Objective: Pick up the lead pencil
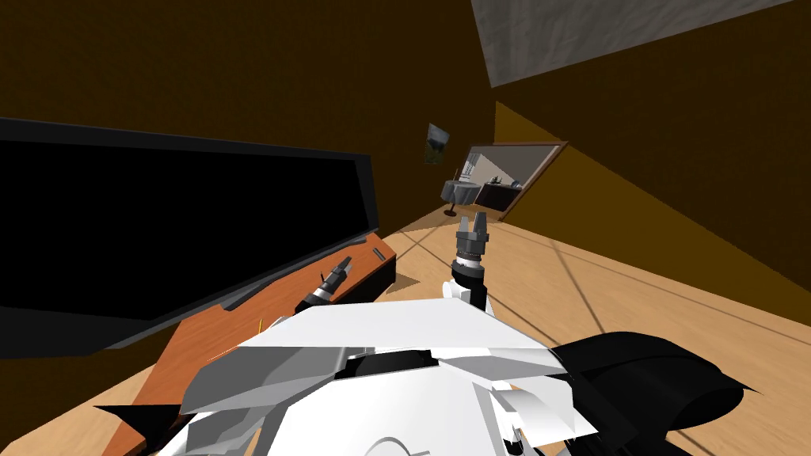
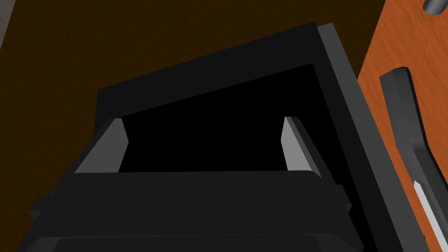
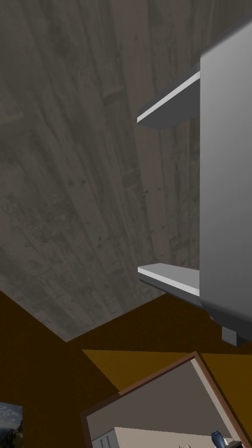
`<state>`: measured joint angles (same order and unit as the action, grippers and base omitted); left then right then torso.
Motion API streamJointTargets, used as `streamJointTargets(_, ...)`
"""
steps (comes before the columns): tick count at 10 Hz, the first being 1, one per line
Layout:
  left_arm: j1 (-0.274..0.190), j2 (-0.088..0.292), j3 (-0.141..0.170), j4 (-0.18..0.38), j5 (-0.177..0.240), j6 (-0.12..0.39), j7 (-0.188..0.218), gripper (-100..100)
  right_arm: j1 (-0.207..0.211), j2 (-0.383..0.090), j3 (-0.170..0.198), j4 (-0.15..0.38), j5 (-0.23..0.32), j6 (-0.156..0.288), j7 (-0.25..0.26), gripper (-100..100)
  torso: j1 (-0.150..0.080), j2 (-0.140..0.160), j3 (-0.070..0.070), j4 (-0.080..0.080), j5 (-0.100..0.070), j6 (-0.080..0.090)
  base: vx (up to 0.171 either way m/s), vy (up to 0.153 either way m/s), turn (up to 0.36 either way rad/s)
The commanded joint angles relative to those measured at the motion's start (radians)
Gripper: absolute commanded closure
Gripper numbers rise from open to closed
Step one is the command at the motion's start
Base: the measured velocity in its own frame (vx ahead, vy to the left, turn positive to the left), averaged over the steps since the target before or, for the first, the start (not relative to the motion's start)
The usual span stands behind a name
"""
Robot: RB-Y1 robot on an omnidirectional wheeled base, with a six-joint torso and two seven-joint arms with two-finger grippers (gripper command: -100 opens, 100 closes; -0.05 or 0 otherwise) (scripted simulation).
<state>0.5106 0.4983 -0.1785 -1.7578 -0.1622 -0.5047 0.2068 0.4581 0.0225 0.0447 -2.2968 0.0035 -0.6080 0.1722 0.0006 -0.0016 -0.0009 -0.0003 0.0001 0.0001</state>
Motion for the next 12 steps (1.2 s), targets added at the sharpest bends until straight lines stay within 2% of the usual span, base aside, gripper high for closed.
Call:
streamJointTargets(1, 0.005, 0.017, -0.011, 0.045, -0.006, -0.005, 0.018, -100, 0.0, 0.0, 0.0, 0.0, 0.0, 0.0, 0.0, 0, 0.0, 0.0, 0.0, 0.0, 0.0, 0.0, 0.021, 0.007, -0.077)
streamJointTargets(2, 0.006, 0.052, -0.034, 0.084, -0.017, -0.008, 0.05, -100, 0.0, 0.0, 0.0, 0.0, 0.0, 0.0, 0.0, 0, 0.0, 0.0, 0.0, 0.0, 0.0, 0.0, 0.029, 0.011, -0.154)
streamJointTargets(3, 0.006, 0.052, -0.034, 0.099, -0.017, -0.008, 0.05, -100, 0.0, 0.0, 0.0, 0.0, 0.0, 0.0, 0.0, 0, 0.0, 0.0, 0.0, 0.0, 0.0, 0.0, 0.021, 0.013, -0.065)
streamJointTargets(4, 0.007, 0.086, -0.057, 0.131, -0.028, -0.01, 0.083, -100, 0.0, 0.0, 0.0, 0.0, 0.0, 0.0, 0.0, 0, 0.0, 0.0, 0.0, 0.0, 0.0, 0.0, 0.021, 0.008, -0.127)
streamJointTargets(6, 0.007, 0.086, -0.057, 0.17, -0.028, -0.01, 0.083, -100, 0.0, 0.0, 0.0, 0.0, 0.0, 0.0, 0.0, 0, 0.0, 0.0, 0.0, 0.0, 0.0, 0.0, 0.013, 0.007, -0.041)
streamJointTargets(7, 0.007, 0.12, -0.082, 0.199, -0.037, -0.012, 0.117, -100, 0.0, 0.0, 0.0, 0.0, 0.0, 0.0, 0.0, 0, 0.0, 0.001, 0.0, 0.0, 0.0, -0.001, 0.013, 0.007, -0.151)
streamJointTargets(8, 0.007, 0.12, -0.082, 0.224, -0.037, -0.012, 0.117, -100, 0.0, 0.0, 0.0, 0.0, 0.0, 0.0, 0.0, 0, 0.0, 0.001, 0.0, 0.0, 0.0, 0.0, 0.015, 0.011, -0.102)
streamJointTargets(10, 0.007, 0.12, -0.082, 0.234, -0.037, -0.012, 0.117, -100, 0.0, 0.0, 0.0, 0.0, 0.0, 0.0, 0.0, 0, 0.0, 0.001, 0.001, 0.0, 0.0, -0.001, 0.004, 0.002, 0.017)
streamJointTargets(11, 0.007, 0.152, -0.107, 0.273, -0.045, -0.011, 0.15, -100, 0.0, 0.0, 0.0, 0.0, 0.0, 0.0, 0.0, 0, -0.001, 0.001, 0.001, 0.0, 0.0, 0.0, 0.013, 0.0, -0.192)
streamJointTargets(12, 0.007, 0.152, -0.107, 0.299, -0.045, -0.011, 0.15, -100, 0.0, 0.0, 0.0, 0.0, 0.0, 0.0, 0.0, 0, -0.001, 0.001, 0.0, 0.0, 0.0, 0.0, 0.018, 0.011, -0.086)
